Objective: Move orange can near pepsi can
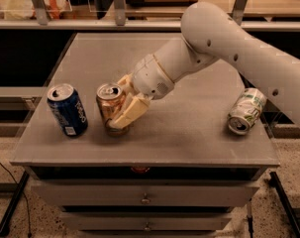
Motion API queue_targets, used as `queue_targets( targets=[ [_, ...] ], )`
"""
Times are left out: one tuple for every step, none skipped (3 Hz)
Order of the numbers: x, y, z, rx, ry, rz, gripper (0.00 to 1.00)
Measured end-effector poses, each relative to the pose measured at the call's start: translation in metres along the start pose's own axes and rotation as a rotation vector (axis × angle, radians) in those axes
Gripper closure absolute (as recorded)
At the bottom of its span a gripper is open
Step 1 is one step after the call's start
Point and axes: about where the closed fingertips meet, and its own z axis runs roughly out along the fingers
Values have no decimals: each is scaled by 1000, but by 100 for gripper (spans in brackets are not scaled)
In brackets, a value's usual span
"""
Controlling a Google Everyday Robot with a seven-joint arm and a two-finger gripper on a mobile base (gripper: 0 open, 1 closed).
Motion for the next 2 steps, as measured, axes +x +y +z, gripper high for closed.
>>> queue_targets(
  targets=[
    [0,0,0,0,0,0,13],
    [-4,2,11,-2,-16,-31,0]
  ],
)
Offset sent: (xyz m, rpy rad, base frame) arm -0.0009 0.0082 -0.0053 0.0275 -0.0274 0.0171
